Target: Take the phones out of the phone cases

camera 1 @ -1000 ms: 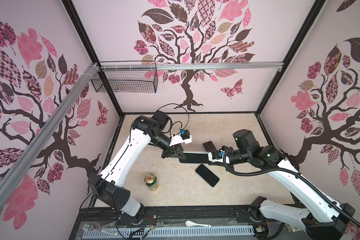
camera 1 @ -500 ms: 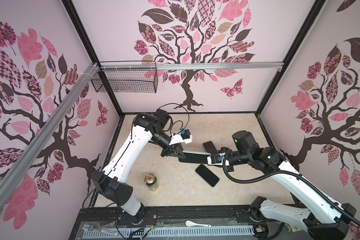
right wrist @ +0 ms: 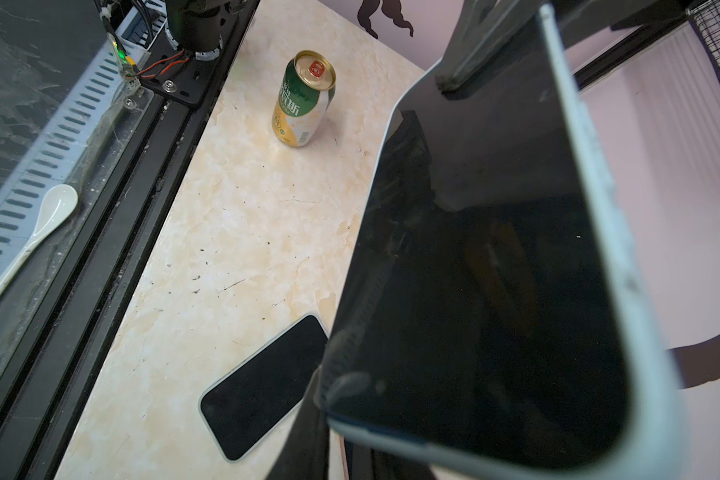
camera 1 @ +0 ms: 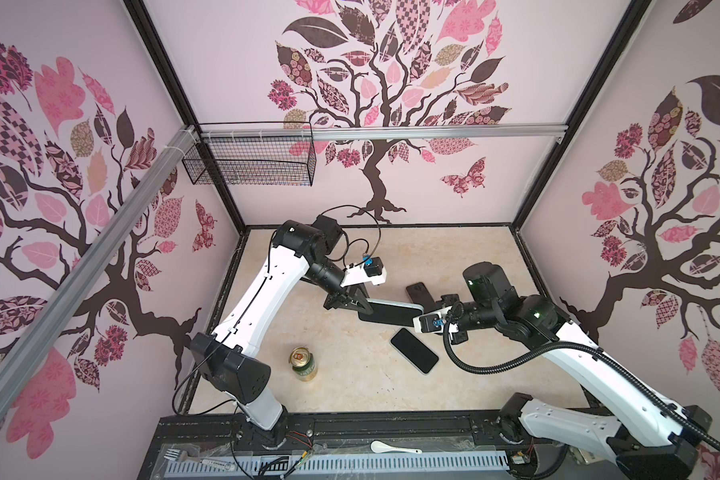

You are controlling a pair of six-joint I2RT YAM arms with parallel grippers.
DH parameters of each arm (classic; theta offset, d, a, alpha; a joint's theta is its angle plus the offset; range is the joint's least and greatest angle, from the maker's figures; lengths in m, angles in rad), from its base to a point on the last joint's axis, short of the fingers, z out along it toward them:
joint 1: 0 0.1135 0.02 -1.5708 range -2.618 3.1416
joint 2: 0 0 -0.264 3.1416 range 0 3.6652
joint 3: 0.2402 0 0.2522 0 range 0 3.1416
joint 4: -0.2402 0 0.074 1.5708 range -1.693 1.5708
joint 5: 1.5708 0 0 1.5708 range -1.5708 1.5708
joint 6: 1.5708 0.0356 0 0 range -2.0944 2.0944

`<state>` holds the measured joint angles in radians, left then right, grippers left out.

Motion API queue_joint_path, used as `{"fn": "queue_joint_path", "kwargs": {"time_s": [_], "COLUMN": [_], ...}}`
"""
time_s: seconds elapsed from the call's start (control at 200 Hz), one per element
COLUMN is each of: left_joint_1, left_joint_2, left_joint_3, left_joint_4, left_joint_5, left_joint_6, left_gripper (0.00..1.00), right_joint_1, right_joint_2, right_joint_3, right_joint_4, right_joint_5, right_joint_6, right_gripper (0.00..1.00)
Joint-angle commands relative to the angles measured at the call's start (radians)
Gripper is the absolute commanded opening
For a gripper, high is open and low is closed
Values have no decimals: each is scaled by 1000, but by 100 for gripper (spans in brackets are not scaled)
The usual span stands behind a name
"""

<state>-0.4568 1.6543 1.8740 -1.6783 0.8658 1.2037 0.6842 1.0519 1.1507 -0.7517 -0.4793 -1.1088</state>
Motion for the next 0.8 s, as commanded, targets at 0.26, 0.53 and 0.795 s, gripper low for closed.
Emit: {"fn": "queue_joint_path", "kwargs": {"time_s": [0.26, 0.53, 0.795], "left_joint_1": [-43, -64, -72], "left_joint_2": [35, 42, 36], "left_joint_3": [25, 8, -6], "left_joint_4": [-111, -113, -113], "left_joint_5": [124, 117, 117], "left_joint_6": [-35, -38, -31], "left_gripper": [0, 0, 0], "right_joint_1": [41, 41, 40], "right_joint_2": [-4, -19, -39], "right_joint_3": [19, -2, -26], "right_joint_4": [236, 307, 405], "right_joint_5": [-55, 1, 38], "right_joint_6": [-47, -51, -53], "right_gripper": [0, 0, 0]}}
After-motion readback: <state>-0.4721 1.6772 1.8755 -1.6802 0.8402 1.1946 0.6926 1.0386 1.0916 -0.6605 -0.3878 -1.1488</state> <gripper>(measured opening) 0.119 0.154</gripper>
